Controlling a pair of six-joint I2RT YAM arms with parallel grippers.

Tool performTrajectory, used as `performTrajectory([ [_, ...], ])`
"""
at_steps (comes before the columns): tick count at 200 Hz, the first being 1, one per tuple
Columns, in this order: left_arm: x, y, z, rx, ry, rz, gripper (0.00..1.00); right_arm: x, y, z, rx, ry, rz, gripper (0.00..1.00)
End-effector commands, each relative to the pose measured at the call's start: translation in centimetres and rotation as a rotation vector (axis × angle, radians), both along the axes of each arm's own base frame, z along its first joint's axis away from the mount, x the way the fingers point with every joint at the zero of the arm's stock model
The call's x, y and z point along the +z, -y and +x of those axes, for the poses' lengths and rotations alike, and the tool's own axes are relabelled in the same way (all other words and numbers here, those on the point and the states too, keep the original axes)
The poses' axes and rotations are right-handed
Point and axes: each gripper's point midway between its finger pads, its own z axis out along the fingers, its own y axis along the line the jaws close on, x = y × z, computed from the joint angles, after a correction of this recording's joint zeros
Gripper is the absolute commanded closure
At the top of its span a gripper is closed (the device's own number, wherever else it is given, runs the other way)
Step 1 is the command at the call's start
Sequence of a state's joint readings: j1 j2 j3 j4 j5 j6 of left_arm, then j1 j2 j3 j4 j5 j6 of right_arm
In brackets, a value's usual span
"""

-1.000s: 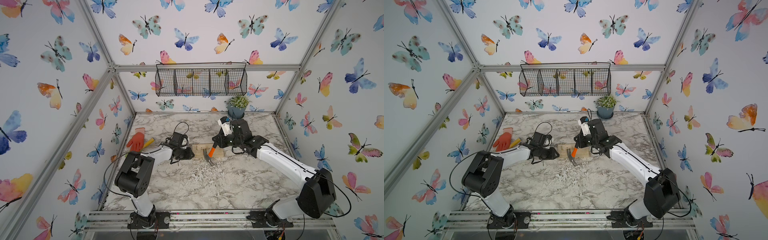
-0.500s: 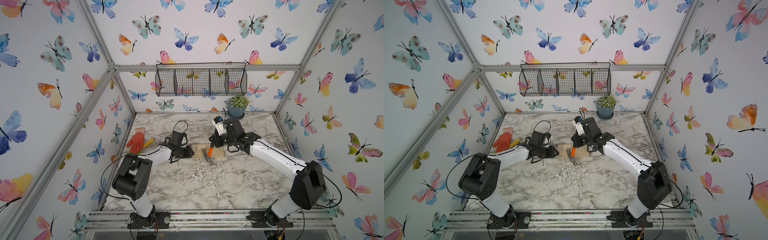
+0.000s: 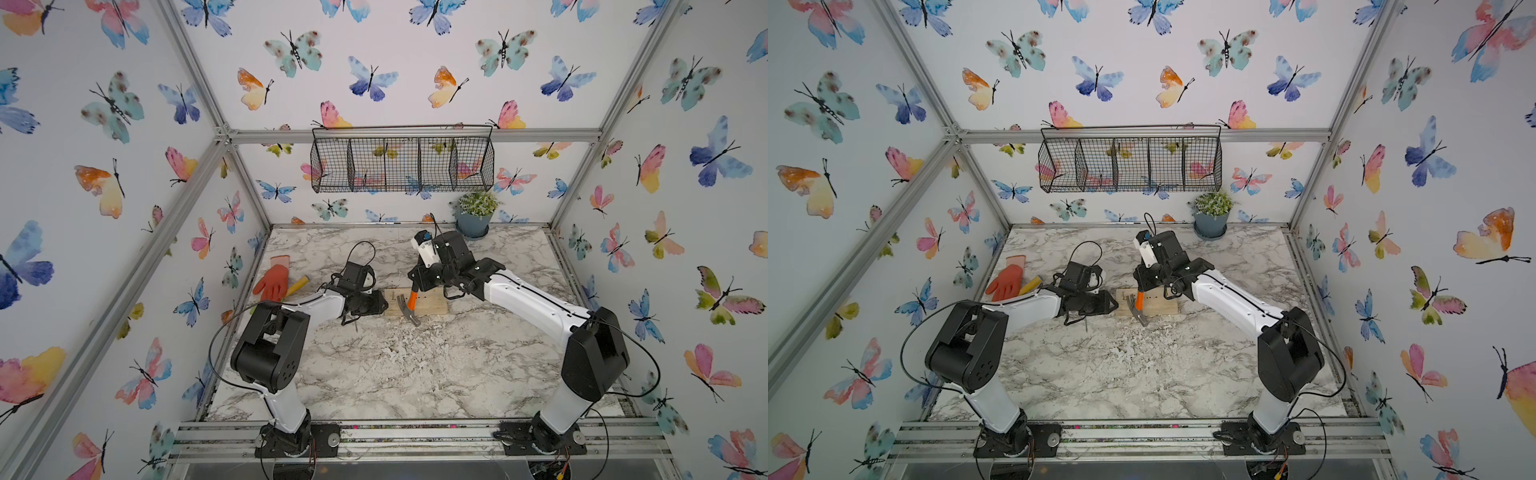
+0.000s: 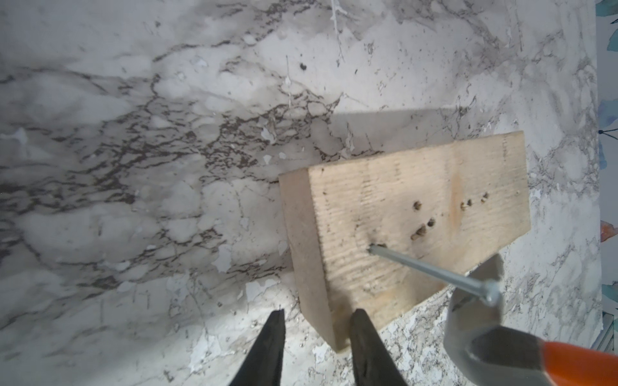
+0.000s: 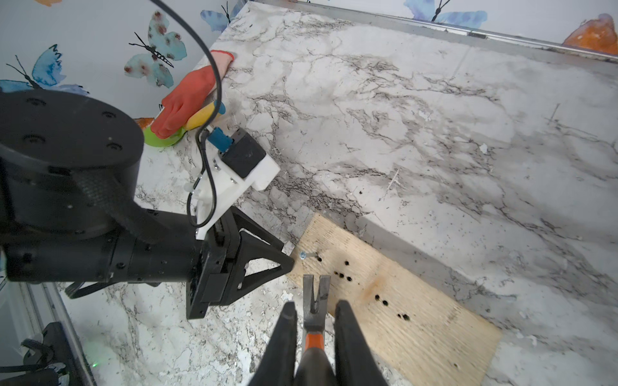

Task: Use a claw hammer to pull out a nail
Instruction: Remove the nail from the mounting plate.

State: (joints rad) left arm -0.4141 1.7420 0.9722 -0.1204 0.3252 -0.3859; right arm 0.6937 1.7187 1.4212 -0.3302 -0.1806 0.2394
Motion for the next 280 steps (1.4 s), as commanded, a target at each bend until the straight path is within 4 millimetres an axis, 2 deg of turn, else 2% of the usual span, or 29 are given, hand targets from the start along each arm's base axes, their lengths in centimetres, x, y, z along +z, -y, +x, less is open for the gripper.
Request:
performTrajectory([
  [1, -2.6, -1.3, -1.6, 0.014, -0.074, 0.063, 0.67, 2.3, -1.1, 0.7, 0.017, 0.054, 0.036, 0.97],
  [150, -3.8, -1.4, -2.1, 0.005, -0.111, 0.079, 0.68, 1.5, -3.2, 1.3, 0.057, 0.028, 0.010, 0.97],
  [247, -4.3, -1.5, -2.2, 0.003, -0.132, 0.093, 0.68, 3.5, -3.3, 4.0, -0.045, 0.133, 0.044, 0.97],
  [280, -4.5, -1.6, -2.3, 0.004, -0.136, 0.098, 0.68, 5.4, -2.9, 4.4, -0.081, 0.175, 0.075, 0.97],
])
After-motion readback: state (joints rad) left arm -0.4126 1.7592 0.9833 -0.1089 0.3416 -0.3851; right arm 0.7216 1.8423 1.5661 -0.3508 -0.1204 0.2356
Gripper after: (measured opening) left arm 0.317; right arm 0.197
